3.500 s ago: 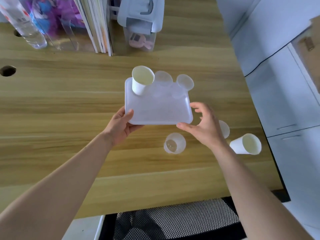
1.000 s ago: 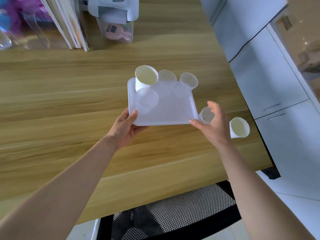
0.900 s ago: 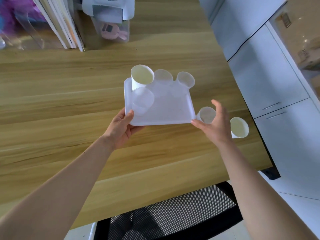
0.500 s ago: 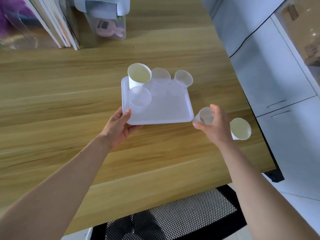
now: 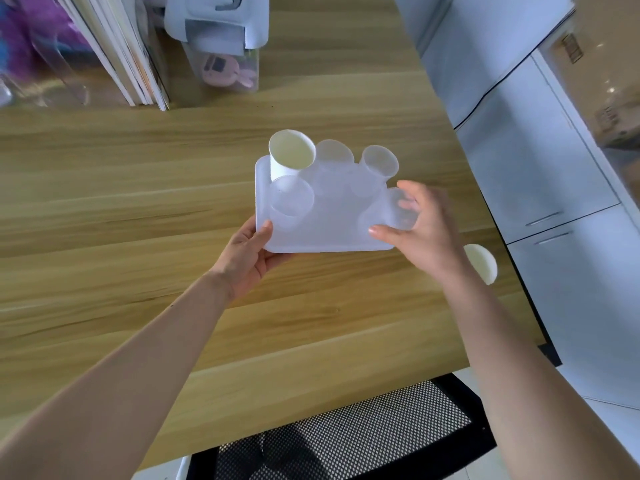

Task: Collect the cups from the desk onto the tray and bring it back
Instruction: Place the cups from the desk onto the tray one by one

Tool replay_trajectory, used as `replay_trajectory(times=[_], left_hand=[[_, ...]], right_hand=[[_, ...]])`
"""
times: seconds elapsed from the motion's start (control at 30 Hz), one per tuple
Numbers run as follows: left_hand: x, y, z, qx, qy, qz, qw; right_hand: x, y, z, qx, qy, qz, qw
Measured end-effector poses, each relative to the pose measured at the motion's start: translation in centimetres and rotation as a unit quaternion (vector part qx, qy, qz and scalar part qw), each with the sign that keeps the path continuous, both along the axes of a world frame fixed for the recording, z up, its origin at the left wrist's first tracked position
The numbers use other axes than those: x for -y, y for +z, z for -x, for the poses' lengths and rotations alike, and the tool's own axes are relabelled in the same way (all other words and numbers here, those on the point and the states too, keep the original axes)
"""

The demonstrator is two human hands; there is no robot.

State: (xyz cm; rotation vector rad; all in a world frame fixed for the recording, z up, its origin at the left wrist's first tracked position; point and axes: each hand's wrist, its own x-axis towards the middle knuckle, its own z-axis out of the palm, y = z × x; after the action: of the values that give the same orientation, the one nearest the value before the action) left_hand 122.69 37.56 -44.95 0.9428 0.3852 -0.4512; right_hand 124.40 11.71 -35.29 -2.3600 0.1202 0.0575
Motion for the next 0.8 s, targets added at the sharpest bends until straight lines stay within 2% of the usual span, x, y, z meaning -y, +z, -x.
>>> replay_trajectory(times=[0.23, 0.8], left_hand=[[0.2, 0.9, 0.8, 0.011, -0.019, 0.000, 1.000], [0.2, 1.6, 2.1, 0.009, -0.029, 0.004, 1.000]], right_hand=[[-3.8, -0.3, -0.6, 0.001, 0.088, 0.012, 0.996], [-4.8, 0.1, 0.6, 0.001, 0.083, 0.017, 0.996]])
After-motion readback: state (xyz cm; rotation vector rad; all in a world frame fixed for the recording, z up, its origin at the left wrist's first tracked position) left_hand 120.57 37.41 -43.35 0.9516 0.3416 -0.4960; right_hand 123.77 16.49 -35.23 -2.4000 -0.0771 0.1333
